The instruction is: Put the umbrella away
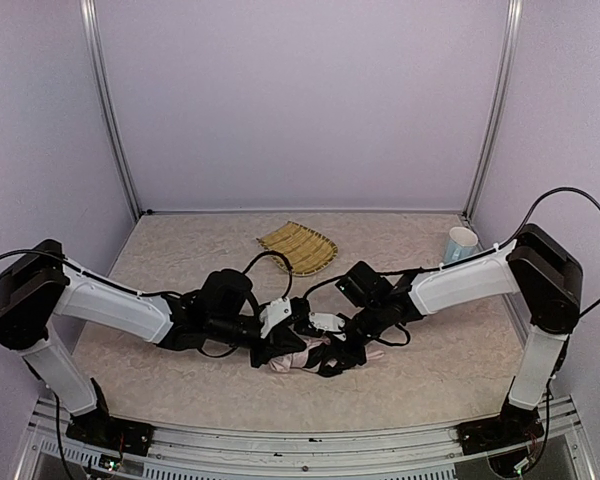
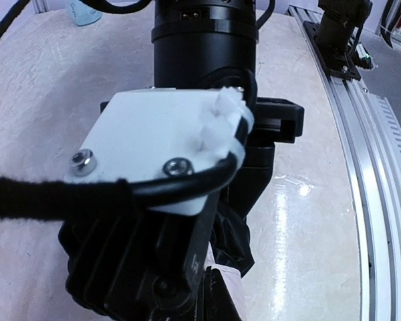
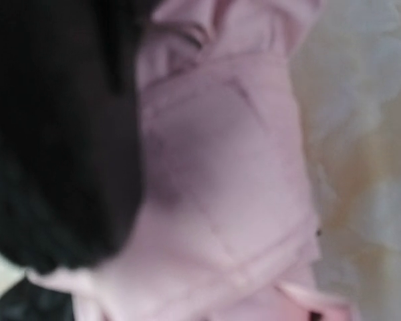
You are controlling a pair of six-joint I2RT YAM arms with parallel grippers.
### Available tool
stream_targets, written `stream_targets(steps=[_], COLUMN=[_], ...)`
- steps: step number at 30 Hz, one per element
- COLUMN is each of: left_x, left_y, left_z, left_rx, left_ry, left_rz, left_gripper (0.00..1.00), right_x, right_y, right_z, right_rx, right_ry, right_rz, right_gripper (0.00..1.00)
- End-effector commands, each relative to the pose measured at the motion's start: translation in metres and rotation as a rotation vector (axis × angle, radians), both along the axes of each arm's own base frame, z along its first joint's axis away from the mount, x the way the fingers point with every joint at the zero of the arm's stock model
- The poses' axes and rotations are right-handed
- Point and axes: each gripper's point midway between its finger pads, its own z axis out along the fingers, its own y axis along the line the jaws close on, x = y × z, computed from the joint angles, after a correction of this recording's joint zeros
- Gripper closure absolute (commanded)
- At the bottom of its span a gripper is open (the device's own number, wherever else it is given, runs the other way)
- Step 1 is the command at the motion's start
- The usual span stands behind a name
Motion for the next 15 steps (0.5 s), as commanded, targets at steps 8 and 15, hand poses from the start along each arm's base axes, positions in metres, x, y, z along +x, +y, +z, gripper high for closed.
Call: stream_targets(steps=[8, 15], left_x=[-0.088, -0.062], left_y=[0.009, -0.004], left_z=[-0.09, -0.059], left_rx=[0.325, 0.28], left_ry=[0.141, 0.028], left_rz=[-0.296, -0.199], left_gripper=[1.0, 0.79], right_x=[0.09, 0.086], right_y=[-0.043, -0.056], right_z=[0.009, 0.006], right_rx=[-0.104, -0.135], right_ry=[-0.255, -0.339], right_rz=[-0.372, -0.339], right_gripper=[1.0, 1.0])
